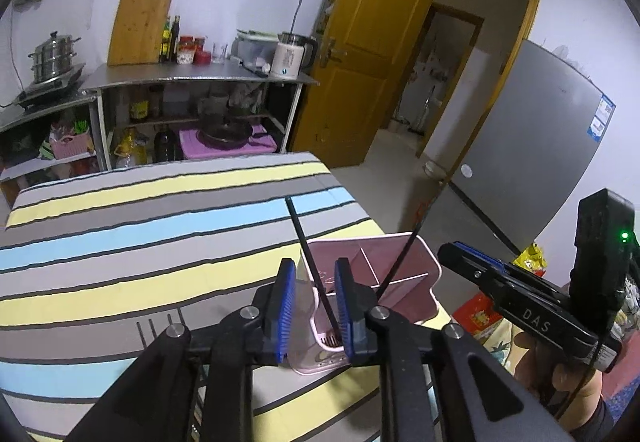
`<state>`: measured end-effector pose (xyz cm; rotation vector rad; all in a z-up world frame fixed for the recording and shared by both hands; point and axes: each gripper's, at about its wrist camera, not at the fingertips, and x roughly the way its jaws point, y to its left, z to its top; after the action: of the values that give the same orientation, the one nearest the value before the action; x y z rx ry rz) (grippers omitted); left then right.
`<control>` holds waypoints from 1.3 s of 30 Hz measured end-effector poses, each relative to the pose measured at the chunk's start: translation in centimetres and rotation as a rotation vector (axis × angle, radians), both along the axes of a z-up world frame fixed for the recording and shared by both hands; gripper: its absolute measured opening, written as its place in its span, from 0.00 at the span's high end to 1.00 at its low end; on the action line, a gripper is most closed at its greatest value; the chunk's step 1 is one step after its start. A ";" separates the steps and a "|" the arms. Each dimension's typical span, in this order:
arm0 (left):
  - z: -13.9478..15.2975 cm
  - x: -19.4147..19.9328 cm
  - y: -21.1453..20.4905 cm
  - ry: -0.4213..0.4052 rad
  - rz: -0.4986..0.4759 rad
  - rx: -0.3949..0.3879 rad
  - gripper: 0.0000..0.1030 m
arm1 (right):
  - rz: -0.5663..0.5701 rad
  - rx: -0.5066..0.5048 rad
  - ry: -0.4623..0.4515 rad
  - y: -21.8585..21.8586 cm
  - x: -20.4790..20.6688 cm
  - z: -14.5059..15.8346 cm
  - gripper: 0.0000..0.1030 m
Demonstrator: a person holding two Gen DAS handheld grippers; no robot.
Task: Organize utensils
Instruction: 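Lower the chopsticks into the pink holder and open both grippers, then close the right gripper on more chopsticks while the left gripper grasps a black chopstick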
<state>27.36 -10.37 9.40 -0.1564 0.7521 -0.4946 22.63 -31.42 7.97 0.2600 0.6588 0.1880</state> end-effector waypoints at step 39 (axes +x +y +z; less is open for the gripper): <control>-15.6 -5.9 12.2 0.167 0.276 0.089 0.81 | 0.278 -0.040 0.123 11.4 -5.5 -8.7 0.79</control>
<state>21.46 1.81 -6.15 -0.2172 0.8985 -0.1865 17.13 -19.99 -0.73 0.1417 0.8192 0.4269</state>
